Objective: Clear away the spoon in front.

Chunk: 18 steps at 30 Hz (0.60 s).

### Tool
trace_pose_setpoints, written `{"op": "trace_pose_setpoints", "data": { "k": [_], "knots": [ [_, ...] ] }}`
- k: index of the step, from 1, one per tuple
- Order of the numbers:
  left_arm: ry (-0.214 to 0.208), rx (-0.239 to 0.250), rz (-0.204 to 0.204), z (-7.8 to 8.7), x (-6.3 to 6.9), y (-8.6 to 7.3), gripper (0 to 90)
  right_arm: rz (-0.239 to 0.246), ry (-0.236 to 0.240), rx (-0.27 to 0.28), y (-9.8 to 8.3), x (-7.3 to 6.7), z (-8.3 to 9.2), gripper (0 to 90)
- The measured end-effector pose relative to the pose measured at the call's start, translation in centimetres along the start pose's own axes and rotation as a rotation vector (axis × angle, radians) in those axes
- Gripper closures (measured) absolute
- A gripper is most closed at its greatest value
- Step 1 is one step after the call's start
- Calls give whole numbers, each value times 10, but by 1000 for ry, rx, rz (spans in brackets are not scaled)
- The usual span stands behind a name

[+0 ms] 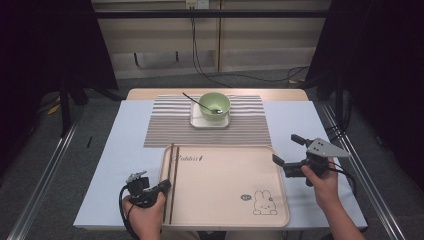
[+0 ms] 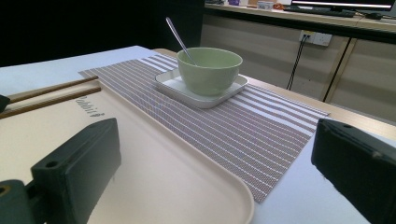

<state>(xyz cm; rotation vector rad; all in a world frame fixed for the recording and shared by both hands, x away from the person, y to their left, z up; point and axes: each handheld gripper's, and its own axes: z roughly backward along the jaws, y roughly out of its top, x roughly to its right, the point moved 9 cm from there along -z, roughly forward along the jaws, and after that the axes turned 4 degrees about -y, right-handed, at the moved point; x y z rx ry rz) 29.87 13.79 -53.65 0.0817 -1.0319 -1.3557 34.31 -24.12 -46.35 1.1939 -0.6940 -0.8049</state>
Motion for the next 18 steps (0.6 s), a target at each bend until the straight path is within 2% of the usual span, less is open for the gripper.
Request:
{"op": "trace_pose_setpoints", "data": {
  "k": [4,8,9,11,13,18],
  "knots": [
    [8,-5,-12,0,0,0,856,1,5,1,0,-1,-1,12],
    [8,-3,-7,1,1,-1,855,1,6,2,0,-1,-1,12],
    [8,-10,-19,2,0,-2,854,0,4,3,1,-1,-1,12],
    [9,-9,-19,2,0,-2,853,-1,6,2,0,-1,-1,12],
    [17,3,-1,2,1,-2,852,-3,12,3,1,-2,-1,12],
    [13,-1,-9,2,1,-2,843,-1,9,6,1,-2,-2,12]
  ]
}}
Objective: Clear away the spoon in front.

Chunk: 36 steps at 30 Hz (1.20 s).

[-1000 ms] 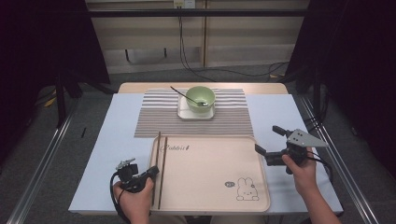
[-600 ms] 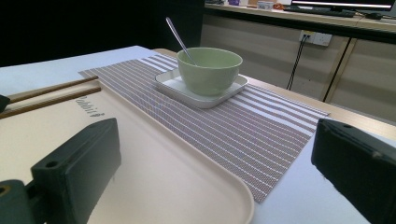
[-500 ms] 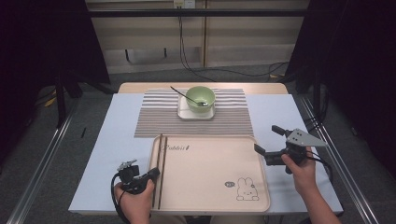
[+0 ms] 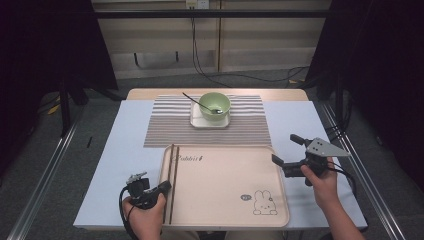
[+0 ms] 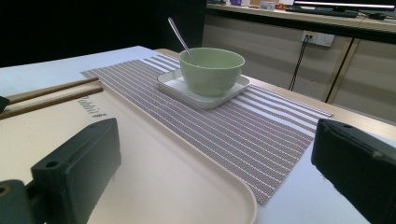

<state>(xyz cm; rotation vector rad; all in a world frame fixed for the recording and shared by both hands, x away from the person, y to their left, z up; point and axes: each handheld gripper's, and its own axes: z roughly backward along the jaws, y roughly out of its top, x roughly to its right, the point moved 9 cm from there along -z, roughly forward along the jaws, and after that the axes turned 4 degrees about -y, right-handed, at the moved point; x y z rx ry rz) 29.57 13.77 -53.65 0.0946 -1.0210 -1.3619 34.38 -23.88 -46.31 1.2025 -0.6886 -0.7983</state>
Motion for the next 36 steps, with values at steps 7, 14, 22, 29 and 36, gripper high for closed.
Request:
{"op": "trace_pose_setpoints", "data": {
  "k": [7,14,22,29,36],
  "knots": [
    [-6,2,10,-1,2,-1,836,-2,-2,-4,0,0,0,12],
    [-25,5,19,-1,4,-1,811,-2,-1,-8,-1,0,0,12],
    [-28,26,-1,0,5,10,774,-1,1,-7,-1,0,0,12],
    [-80,68,-11,-2,11,26,646,2,-2,-3,0,0,0,12],
    [-126,93,-4,-6,19,38,528,0,0,-4,0,0,0,12]
  ]
}}
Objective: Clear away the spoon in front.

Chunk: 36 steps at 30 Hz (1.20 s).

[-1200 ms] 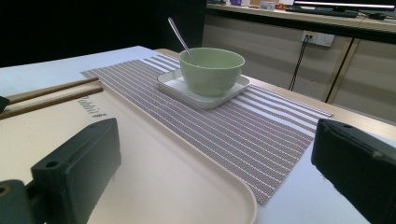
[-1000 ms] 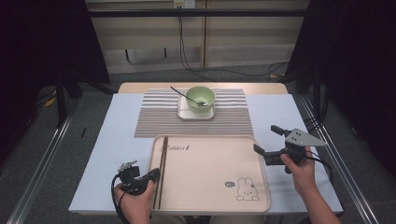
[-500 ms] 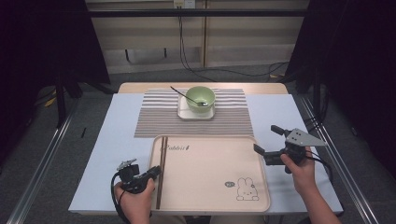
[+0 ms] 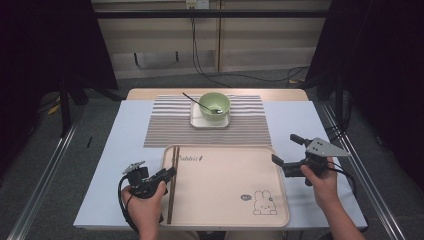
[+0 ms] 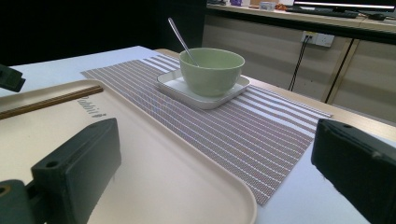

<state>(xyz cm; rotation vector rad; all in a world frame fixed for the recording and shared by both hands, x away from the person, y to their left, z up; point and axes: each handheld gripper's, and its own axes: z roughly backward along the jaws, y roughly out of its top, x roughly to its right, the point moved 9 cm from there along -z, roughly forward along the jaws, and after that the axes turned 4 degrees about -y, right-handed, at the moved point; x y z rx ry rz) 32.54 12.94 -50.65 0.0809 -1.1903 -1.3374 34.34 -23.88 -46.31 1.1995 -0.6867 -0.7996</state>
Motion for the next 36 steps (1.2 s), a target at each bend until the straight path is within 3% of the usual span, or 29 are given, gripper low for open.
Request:
{"op": "trace_pose_setpoints", "data": {
  "k": [2,7,9,10,14,19,23,27,36],
  "knots": [
    [3,-7,-24,-1,1,3,538,1,-1,-1,0,0,0,12],
    [-19,6,-57,-5,4,13,443,2,9,-7,-1,-1,1,12],
    [-21,19,-88,-8,3,18,366,0,0,-1,0,0,0,12],
    [-32,18,-66,-8,4,20,352,1,3,-3,-1,0,0,12],
    [-44,39,-86,-13,5,29,276,3,3,-5,-1,-1,-1,12],
    [-70,69,-143,-20,5,41,207,5,12,-14,-2,-1,1,12],
    [-85,63,-176,-29,6,47,195,9,-3,-14,-2,-1,2,12],
    [-97,46,-176,-35,6,49,186,20,-1,-18,-3,-1,3,12],
    [-125,59,-182,-48,17,62,162,34,-4,-21,-3,-2,5,12]
  ]
}}
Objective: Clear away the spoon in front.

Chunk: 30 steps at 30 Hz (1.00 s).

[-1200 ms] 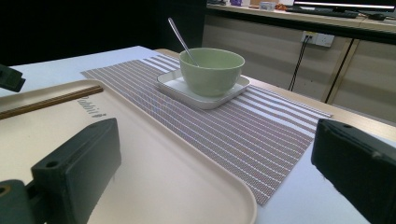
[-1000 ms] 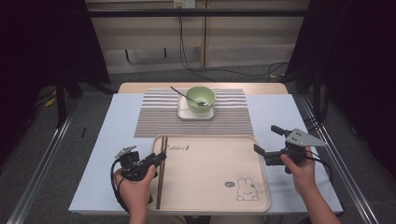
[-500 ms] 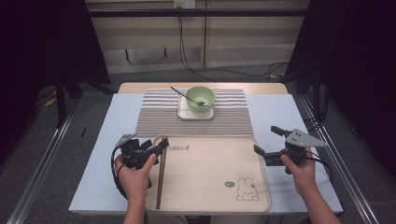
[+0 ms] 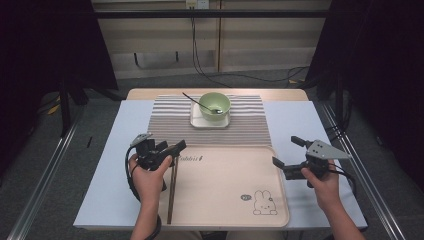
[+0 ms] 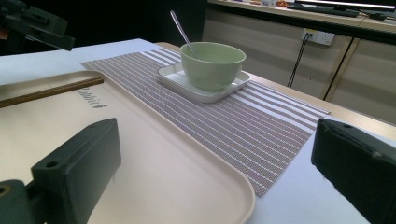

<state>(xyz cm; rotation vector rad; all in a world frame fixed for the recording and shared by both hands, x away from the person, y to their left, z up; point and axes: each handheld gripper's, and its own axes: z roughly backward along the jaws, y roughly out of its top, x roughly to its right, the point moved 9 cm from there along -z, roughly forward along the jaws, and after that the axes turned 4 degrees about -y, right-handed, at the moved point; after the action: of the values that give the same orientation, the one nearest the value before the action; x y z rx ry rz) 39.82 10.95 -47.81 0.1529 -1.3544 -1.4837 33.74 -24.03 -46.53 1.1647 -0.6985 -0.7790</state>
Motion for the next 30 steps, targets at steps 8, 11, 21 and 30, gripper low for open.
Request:
{"op": "trace_pose_setpoints", "data": {
  "k": [8,11,21,30],
  "knots": [
    [-15,-7,-33,-15,3,15,143,4,-2,0,0,0,0,12],
    [-23,4,-15,-25,5,23,133,1,1,-1,0,0,0,12],
    [-10,12,-20,-44,1,36,118,3,0,0,0,1,1,12],
    [-9,29,-32,-63,-3,47,100,8,-2,-3,0,1,0,12]
  ]
}}
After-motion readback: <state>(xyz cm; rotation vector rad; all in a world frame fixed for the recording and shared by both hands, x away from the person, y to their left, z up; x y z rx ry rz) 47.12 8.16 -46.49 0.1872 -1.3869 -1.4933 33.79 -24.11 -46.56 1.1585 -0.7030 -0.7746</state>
